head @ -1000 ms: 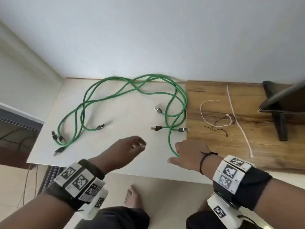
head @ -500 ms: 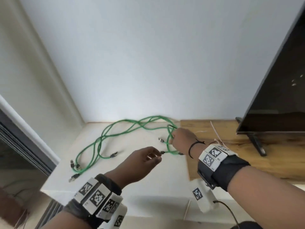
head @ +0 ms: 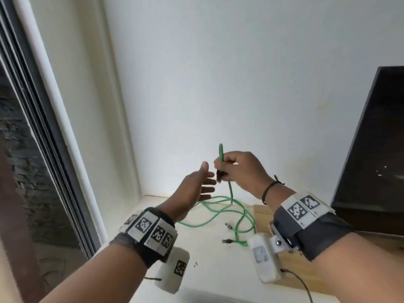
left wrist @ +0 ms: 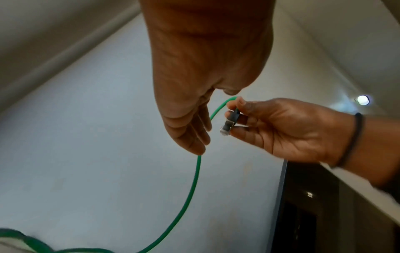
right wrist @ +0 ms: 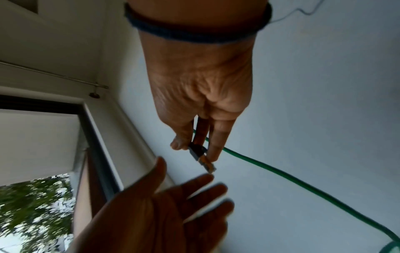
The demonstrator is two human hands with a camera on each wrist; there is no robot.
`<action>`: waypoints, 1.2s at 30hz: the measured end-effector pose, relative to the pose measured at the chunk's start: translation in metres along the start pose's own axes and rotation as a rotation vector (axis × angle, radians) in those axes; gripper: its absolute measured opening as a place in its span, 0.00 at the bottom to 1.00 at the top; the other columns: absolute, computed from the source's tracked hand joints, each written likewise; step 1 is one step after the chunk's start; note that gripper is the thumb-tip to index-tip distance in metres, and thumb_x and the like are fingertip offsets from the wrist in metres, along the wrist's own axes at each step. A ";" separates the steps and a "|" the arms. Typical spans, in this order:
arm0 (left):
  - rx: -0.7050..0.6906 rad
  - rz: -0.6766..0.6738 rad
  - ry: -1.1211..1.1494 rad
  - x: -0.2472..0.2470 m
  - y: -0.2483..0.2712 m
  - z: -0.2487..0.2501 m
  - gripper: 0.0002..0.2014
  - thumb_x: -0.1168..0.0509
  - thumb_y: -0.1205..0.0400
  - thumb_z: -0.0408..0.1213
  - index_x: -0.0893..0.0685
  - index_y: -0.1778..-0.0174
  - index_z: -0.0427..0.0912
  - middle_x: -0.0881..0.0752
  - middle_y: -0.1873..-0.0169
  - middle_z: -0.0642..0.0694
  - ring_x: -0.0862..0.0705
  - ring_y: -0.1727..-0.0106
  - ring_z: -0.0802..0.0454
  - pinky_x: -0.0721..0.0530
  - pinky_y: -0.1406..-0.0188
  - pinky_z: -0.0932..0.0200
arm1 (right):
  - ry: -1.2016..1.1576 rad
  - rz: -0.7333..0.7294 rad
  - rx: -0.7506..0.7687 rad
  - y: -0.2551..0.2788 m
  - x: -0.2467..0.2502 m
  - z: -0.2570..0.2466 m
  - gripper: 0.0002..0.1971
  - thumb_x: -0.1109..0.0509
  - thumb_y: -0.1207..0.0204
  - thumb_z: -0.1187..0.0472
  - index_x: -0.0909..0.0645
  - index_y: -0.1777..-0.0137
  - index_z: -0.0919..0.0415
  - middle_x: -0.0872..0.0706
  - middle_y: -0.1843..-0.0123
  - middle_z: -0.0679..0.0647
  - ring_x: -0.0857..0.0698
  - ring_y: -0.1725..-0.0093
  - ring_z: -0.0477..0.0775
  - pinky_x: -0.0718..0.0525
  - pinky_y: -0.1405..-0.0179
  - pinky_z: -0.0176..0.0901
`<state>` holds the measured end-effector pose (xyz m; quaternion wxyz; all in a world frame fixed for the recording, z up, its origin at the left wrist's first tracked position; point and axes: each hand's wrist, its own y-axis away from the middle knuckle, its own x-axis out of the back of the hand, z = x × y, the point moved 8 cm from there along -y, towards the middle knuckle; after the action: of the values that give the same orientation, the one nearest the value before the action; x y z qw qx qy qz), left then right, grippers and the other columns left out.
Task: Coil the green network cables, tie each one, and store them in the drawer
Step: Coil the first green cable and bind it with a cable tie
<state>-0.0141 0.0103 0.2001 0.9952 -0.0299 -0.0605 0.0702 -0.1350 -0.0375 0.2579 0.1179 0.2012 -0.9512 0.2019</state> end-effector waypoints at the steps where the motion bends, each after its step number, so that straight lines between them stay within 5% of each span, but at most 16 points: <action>1: 0.018 -0.032 0.080 -0.006 0.000 0.008 0.29 0.50 0.16 0.62 0.15 0.43 0.43 0.11 0.50 0.46 0.13 0.50 0.49 0.18 0.43 0.51 | -0.002 -0.034 0.003 0.007 -0.004 -0.002 0.04 0.26 0.26 0.65 0.12 0.55 0.65 0.10 0.60 0.58 0.09 0.59 0.56 0.10 0.52 0.52; 5: 0.016 -0.171 0.222 -0.027 0.004 0.017 0.21 0.44 0.14 0.50 0.13 0.56 0.39 0.15 0.63 0.41 0.15 0.65 0.48 0.21 0.53 0.49 | 0.132 -0.120 0.017 0.027 -0.024 0.009 0.05 0.26 0.27 0.61 0.13 0.57 0.64 0.10 0.63 0.56 0.10 0.61 0.56 0.11 0.51 0.52; 7: -0.001 -0.138 0.231 -0.024 0.004 0.007 0.16 0.43 0.14 0.42 0.14 0.50 0.34 0.15 0.65 0.43 0.17 0.69 0.52 0.19 0.61 0.56 | 0.288 -0.125 0.059 0.030 -0.032 0.016 0.05 0.27 0.27 0.59 0.13 0.61 0.60 0.13 0.64 0.46 0.12 0.61 0.52 0.13 0.52 0.52; 10: 0.013 -0.111 0.361 -0.012 -0.007 -0.009 0.13 0.46 0.13 0.39 0.18 0.48 0.37 0.15 0.62 0.44 0.16 0.67 0.53 0.16 0.64 0.59 | 0.481 0.010 0.118 0.023 -0.029 0.026 0.08 0.27 0.32 0.46 0.15 0.64 0.49 0.14 0.67 0.45 0.17 0.65 0.47 0.16 0.61 0.50; 12: 0.031 -0.076 0.457 0.001 -0.022 -0.020 0.12 0.46 0.13 0.40 0.19 0.49 0.40 0.14 0.59 0.43 0.14 0.62 0.48 0.14 0.60 0.55 | 0.364 0.168 0.152 0.009 -0.017 0.040 0.12 0.26 0.35 0.39 0.19 0.61 0.45 0.15 0.60 0.42 0.18 0.63 0.44 0.18 0.63 0.44; 14: 0.043 -0.031 0.493 0.014 -0.041 -0.032 0.13 0.46 0.13 0.41 0.17 0.50 0.40 0.14 0.61 0.45 0.18 0.68 0.49 0.19 0.64 0.56 | 0.190 0.215 0.106 -0.015 -0.011 0.071 0.18 0.26 0.37 0.35 0.25 0.51 0.37 0.20 0.47 0.37 0.19 0.51 0.41 0.20 0.55 0.39; 16: 0.068 -0.055 0.553 0.019 -0.055 -0.041 0.14 0.44 0.15 0.43 0.15 0.53 0.41 0.18 0.67 0.48 0.28 0.76 0.54 0.28 0.71 0.61 | 0.061 0.065 0.034 -0.043 -0.021 0.104 0.26 0.29 0.40 0.33 0.30 0.41 0.32 0.23 0.38 0.36 0.22 0.38 0.37 0.22 0.43 0.37; 18: 0.140 -0.153 0.723 0.014 -0.076 -0.051 0.15 0.42 0.16 0.47 0.15 0.57 0.43 0.29 0.76 0.51 0.37 0.80 0.57 0.35 0.77 0.64 | -0.052 -0.140 -0.007 -0.075 -0.042 0.137 0.27 0.30 0.35 0.36 0.26 0.35 0.40 0.17 0.36 0.43 0.21 0.34 0.39 0.24 0.36 0.38; 20: 0.191 -0.297 0.927 0.005 -0.098 -0.049 0.19 0.43 0.16 0.53 0.16 0.59 0.42 0.35 0.79 0.53 0.41 0.81 0.58 0.38 0.80 0.65 | -0.163 -0.251 -0.077 -0.101 -0.060 0.162 0.19 0.29 0.26 0.44 0.16 0.43 0.56 0.11 0.46 0.59 0.14 0.44 0.47 0.18 0.44 0.36; 22: 0.199 -0.422 1.077 0.000 -0.116 -0.040 0.22 0.45 0.16 0.55 0.17 0.56 0.40 0.36 0.79 0.53 0.41 0.80 0.57 0.36 0.79 0.64 | -0.178 -0.255 -0.160 -0.122 -0.069 0.181 0.16 0.32 0.25 0.46 0.13 0.59 0.59 0.14 0.60 0.73 0.16 0.60 0.57 0.17 0.59 0.36; 23: 0.187 -0.436 1.113 0.002 -0.122 -0.034 0.21 0.46 0.16 0.55 0.18 0.56 0.40 0.35 0.79 0.52 0.41 0.80 0.57 0.35 0.77 0.64 | -0.159 -0.240 -0.187 -0.128 -0.071 0.190 0.16 0.33 0.24 0.45 0.13 0.66 0.55 0.18 0.67 0.74 0.20 0.65 0.57 0.20 0.65 0.38; 25: 0.126 -0.424 1.184 0.014 -0.133 -0.020 0.21 0.48 0.15 0.52 0.20 0.60 0.41 0.36 0.79 0.52 0.40 0.79 0.57 0.34 0.75 0.64 | -0.140 -0.224 -0.231 -0.136 -0.069 0.203 0.17 0.29 0.29 0.42 0.17 0.74 0.51 0.27 0.78 0.59 0.28 0.74 0.52 0.27 0.75 0.39; 27: 0.040 -0.428 1.280 0.033 -0.141 0.000 0.21 0.50 0.14 0.52 0.23 0.66 0.43 0.36 0.78 0.53 0.39 0.78 0.57 0.34 0.73 0.63 | -0.100 -0.221 -0.251 -0.142 -0.059 0.208 0.21 0.23 0.38 0.35 0.16 0.74 0.53 0.31 0.80 0.51 0.32 0.77 0.51 0.32 0.74 0.41; 31: -0.163 -0.371 1.359 0.085 -0.146 0.030 0.23 0.53 0.12 0.50 0.29 0.71 0.45 0.34 0.80 0.51 0.37 0.77 0.57 0.34 0.70 0.63 | -0.047 -0.131 -0.216 -0.144 -0.035 0.204 0.36 0.24 0.51 0.26 0.16 0.67 0.64 0.30 0.74 0.60 0.33 0.74 0.53 0.34 0.71 0.45; 36: -0.463 -0.014 1.166 0.135 -0.106 0.043 0.15 0.47 0.13 0.43 0.22 0.63 0.46 0.32 0.80 0.54 0.33 0.77 0.58 0.31 0.69 0.65 | -0.217 -0.005 -0.011 -0.113 -0.026 0.141 0.25 0.24 0.43 0.31 0.10 0.62 0.53 0.32 0.75 0.60 0.37 0.77 0.60 0.42 0.73 0.47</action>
<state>0.1272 -0.0731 0.2661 0.8327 -0.2777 0.4787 0.0208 -0.0836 -0.1843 0.1620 0.0159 0.2235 -0.9591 0.1732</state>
